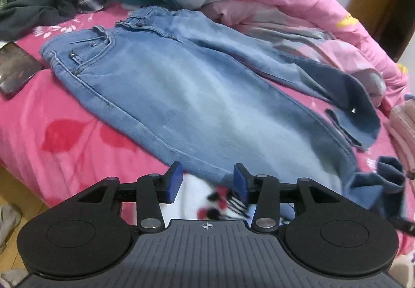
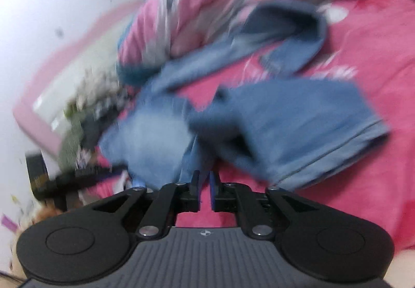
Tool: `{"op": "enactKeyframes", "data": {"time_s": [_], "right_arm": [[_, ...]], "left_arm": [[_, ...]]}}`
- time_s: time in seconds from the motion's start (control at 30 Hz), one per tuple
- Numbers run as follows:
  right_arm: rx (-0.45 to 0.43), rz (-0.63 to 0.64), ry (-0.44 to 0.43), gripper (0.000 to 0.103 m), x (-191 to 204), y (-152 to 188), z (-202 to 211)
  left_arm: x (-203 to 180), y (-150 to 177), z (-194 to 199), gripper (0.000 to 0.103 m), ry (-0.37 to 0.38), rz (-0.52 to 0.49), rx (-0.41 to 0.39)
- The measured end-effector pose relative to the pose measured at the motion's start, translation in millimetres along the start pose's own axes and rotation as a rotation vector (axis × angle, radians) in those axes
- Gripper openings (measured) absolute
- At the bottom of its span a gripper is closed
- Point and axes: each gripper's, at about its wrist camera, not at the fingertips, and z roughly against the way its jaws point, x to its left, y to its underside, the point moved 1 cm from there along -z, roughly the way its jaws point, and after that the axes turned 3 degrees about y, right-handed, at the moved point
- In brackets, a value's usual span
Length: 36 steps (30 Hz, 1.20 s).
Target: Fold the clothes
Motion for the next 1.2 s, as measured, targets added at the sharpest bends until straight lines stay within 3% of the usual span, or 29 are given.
{"op": "enactKeyframes", "data": {"time_s": [0.13,0.3,0.53,0.63,0.73,0.8,0.9,1.0,1.17,1.2], "right_arm": [[-0.137,-0.023,0.065,0.028,-18.7,-15.5,29.9],[-0.176,-0.097,0.093,0.029,-45.5,-15.6,45.1],[-0.214,-0.126,0.136,0.033,-77.9,-18.8,71.0],[-0.242,-0.105,0.148,0.043,-84.6,-38.4,73.8],[-0.238,-0.077,0.146,0.046,-87.2,-68.6,59.7],[-0.22,-0.057,0.139,0.061,-87.4,-88.3,43.4],[-0.178,-0.02,0.136,0.069,-86.5,-116.8,9.0],[-0.135,0.004,0.153,0.079,-89.3,-136.3,-32.1],[-0.027,0.023,0.232,0.08,-105.5,-145.6,-99.1],[-0.013,0.014,0.233,0.071,-108.9,-145.0,-107.8]], "left_arm": [[-20.5,-3.4,13.5,0.043,0.01,-0.035,-0.027],[-54.6,-5.9,14.5,0.043,0.053,-0.076,-0.051],[-106.1,-34.5,-19.4,0.044,0.132,-0.121,-0.063],[-130.6,-53.2,-39.7,0.046,0.149,-0.162,-0.103],[-149.2,-70.8,-66.9,0.048,0.141,-0.198,-0.138],[-159.1,-79.7,-90.4,0.048,0.134,-0.242,-0.141],[-169.4,-92.9,-131.5,0.056,0.135,-0.299,-0.123],[-168.0,-105.4,-172.9,0.057,0.112,-0.248,-0.098],[-157.1,-110.3,-211.2,0.057,0.086,-0.156,-0.126],[-154.8,-108.5,-215.1,0.057,0.081,-0.154,-0.143]]}}
